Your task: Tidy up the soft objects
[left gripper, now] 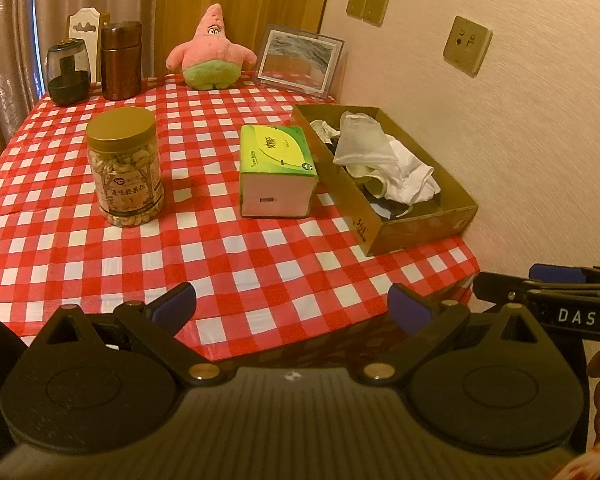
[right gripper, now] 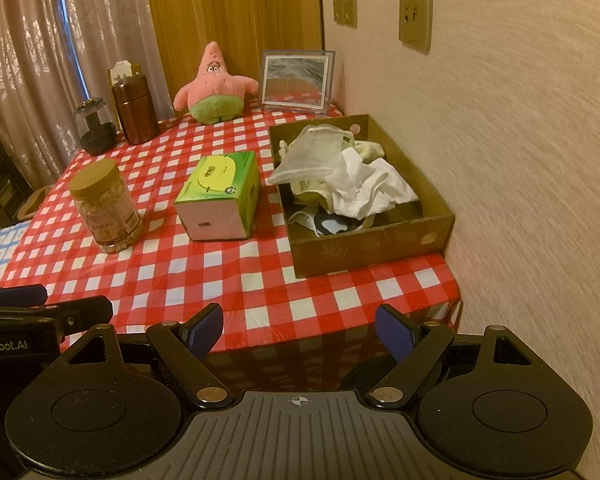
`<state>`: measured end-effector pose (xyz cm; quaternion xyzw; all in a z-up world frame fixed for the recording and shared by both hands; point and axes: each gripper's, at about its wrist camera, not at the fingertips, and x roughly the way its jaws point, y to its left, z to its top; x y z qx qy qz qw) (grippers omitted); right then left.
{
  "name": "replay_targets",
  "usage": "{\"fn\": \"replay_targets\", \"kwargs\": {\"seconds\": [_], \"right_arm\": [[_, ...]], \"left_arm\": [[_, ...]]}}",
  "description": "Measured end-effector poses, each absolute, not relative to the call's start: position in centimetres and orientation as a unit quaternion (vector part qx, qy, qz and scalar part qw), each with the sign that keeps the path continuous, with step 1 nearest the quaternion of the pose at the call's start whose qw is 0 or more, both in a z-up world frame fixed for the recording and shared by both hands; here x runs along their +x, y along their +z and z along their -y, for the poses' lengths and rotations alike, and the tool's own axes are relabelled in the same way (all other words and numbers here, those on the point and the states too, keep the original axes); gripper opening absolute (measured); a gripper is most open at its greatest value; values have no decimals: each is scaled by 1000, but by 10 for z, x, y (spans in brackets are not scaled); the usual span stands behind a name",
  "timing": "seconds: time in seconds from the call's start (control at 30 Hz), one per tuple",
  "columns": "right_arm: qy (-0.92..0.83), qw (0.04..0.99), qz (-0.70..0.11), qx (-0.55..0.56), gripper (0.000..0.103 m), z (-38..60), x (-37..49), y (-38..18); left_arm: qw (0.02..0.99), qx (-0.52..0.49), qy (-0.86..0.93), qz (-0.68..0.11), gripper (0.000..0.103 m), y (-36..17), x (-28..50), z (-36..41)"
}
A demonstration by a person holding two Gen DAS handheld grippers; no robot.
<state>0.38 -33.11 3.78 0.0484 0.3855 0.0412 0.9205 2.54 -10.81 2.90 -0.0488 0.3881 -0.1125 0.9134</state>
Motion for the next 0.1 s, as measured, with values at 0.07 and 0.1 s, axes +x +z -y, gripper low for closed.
{"fn": "replay_targets", "kwargs": {"seconds": [0.07,0.1], "right_arm": [[42,921,-385,48,83,331,4,38],[42,921,-385,49,83,331,4,38]], "left_arm": [[914,-49,-115,-385,101,29,25,107],[915,-51,-116,-384,101,29,25,107]]}}
